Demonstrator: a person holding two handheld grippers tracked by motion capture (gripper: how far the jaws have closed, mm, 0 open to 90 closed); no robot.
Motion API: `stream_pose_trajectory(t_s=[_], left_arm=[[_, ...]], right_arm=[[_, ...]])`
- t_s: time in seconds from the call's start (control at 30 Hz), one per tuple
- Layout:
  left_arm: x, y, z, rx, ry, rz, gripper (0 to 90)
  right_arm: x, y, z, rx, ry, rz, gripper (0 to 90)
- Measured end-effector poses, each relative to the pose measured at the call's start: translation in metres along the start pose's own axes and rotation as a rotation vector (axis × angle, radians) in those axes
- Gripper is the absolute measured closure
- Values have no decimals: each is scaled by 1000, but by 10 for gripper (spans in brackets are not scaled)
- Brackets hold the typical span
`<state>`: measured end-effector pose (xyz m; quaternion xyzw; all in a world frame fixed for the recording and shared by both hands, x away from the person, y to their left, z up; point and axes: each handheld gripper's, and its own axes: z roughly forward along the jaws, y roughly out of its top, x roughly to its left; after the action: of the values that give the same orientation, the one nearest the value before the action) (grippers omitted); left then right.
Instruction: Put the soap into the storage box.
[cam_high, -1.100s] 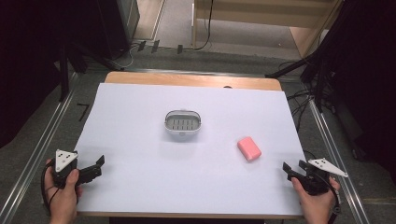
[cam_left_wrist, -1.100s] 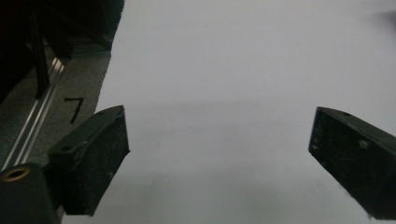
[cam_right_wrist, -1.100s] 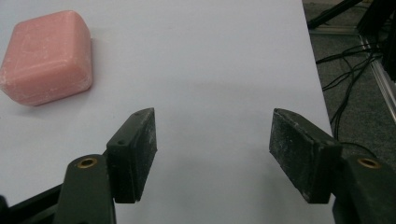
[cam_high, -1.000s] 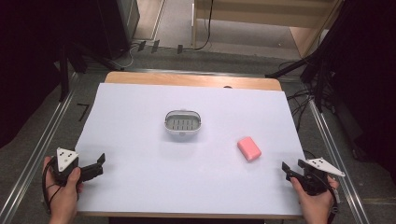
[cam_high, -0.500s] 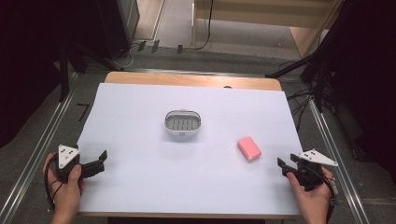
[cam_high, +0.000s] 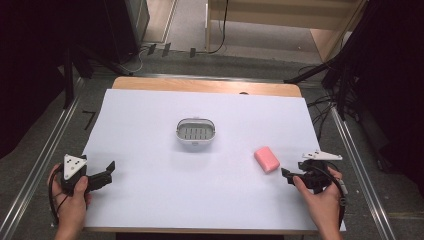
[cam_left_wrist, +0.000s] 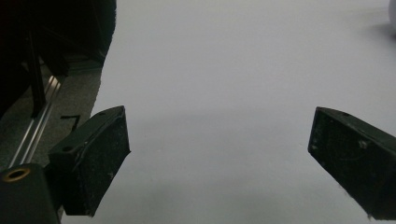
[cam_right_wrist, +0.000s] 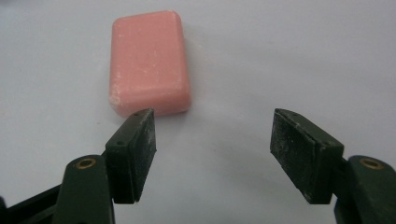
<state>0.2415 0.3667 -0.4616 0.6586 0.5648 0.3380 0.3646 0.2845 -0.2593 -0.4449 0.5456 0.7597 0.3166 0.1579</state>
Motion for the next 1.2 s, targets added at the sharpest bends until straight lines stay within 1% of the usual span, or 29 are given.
stream_pose_trajectory(t_s=[0.13, 0.2, 0.33, 0.37, 0.4, 0.43, 0.53, 0.63, 0.87, 0.93, 1.07, 1.1, 1.2], left_arm=[[-1, 0, 0, 7, 3, 6, 58], [-2, 0, 1, 11, 8, 14, 58], [-2, 1, 2, 27, 1, 19, 57], [-2, 1, 2, 28, 0, 19, 48], [-2, 1, 2, 28, 0, 19, 24], [-3, 0, 1, 26, -6, 23, 22], [-3, 0, 1, 22, -5, 30, 22], [-4, 0, 1, 25, -2, 29, 21], [-3, 0, 1, 28, -4, 25, 21], [-3, 0, 2, 30, -4, 23, 21], [-3, 0, 2, 35, -5, 21, 21], [-3, 0, 2, 36, -6, 21, 21], [-3, 1, 2, 39, -11, 22, 21]], right_arm=[[4, 6, 2, 14, 13, 10, 328], [8, 12, 5, 16, 23, 9, 317], [13, 19, 9, 30, 33, 6, 298], [17, 22, 13, 38, 39, 6, 297], [17, 22, 13, 38, 39, 6, 297], [20, 25, 17, 44, 53, 15, 288], [23, 29, 23, 50, 49, 15, 269], [26, 32, 28, 63, 61, 17, 259], [32, 39, 40, 102, 46, 11, 248], [33, 41, 44, 118, 33, -6, 240], [34, 44, 48, 123, 36, -12, 247], [34, 44, 52, 136, 30, -25, 277], [33, 44, 57, 158, 43, -33, 303]])
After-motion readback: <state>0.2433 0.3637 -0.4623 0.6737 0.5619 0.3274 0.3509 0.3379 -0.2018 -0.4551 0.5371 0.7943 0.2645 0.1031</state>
